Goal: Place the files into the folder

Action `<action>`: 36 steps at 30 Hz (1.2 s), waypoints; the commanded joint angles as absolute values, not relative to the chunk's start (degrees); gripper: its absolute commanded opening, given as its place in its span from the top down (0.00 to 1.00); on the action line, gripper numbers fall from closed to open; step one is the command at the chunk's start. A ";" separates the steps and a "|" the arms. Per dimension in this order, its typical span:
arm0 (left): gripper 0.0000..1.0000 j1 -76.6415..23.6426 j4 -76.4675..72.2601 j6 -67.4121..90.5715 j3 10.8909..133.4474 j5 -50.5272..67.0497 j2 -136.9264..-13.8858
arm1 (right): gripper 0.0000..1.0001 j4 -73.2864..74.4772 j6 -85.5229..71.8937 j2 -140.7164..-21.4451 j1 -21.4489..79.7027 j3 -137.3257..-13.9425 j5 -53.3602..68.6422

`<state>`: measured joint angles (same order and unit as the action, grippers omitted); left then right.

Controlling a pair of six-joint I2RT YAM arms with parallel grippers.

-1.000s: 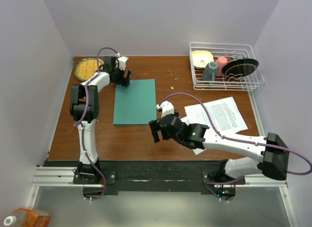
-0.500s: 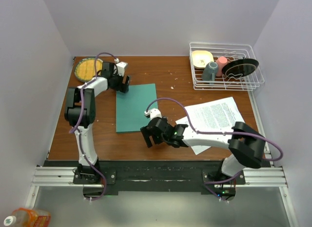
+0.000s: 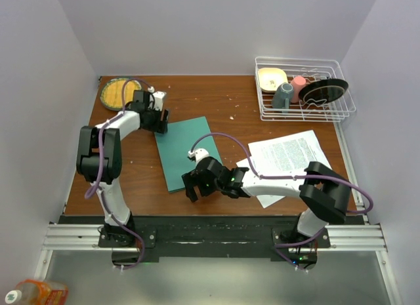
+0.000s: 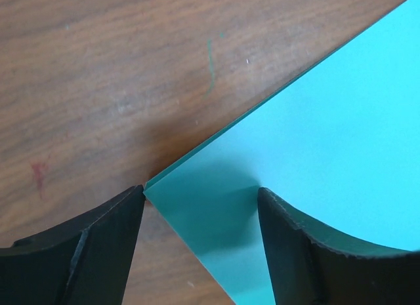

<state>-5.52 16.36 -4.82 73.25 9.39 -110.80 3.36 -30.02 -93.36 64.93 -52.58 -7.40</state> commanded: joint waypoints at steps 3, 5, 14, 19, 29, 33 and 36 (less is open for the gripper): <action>0.27 -5.54 20.56 -2.20 68.65 11.25 -103.89 | 0.09 2.02 -28.57 -93.61 64.95 -52.65 -0.27; 0.28 -5.54 20.65 -3.07 67.94 11.16 -102.13 | 0.09 2.11 -27.78 -93.17 64.95 -52.03 2.17; 0.17 -5.54 16.63 -14.92 75.14 15.29 -100.81 | 0.09 0.88 -28.30 -97.37 63.64 -50.89 6.68; 0.17 -5.45 13.97 -16.70 79.18 16.70 -107.46 | 0.09 -1.75 -28.30 -99.31 61.62 -51.06 7.12; 0.18 -4.75 8.02 -13.28 76.22 9.42 -110.48 | 0.08 -9.23 -34.18 -101.78 54.06 -45.62 4.14; 0.18 -4.57 5.80 -12.57 74.45 2.73 -109.25 | 0.08 -8.88 -35.42 -101.69 52.65 -46.05 2.03; 0.18 -4.57 6.23 -12.57 73.04 2.37 -108.37 | 0.08 -7.30 -35.77 -101.34 52.03 -47.37 0.09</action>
<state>-5.15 9.56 -13.56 74.54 6.13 -111.63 -13.19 -34.41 -99.37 53.01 -48.03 5.37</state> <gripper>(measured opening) 0.816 0.918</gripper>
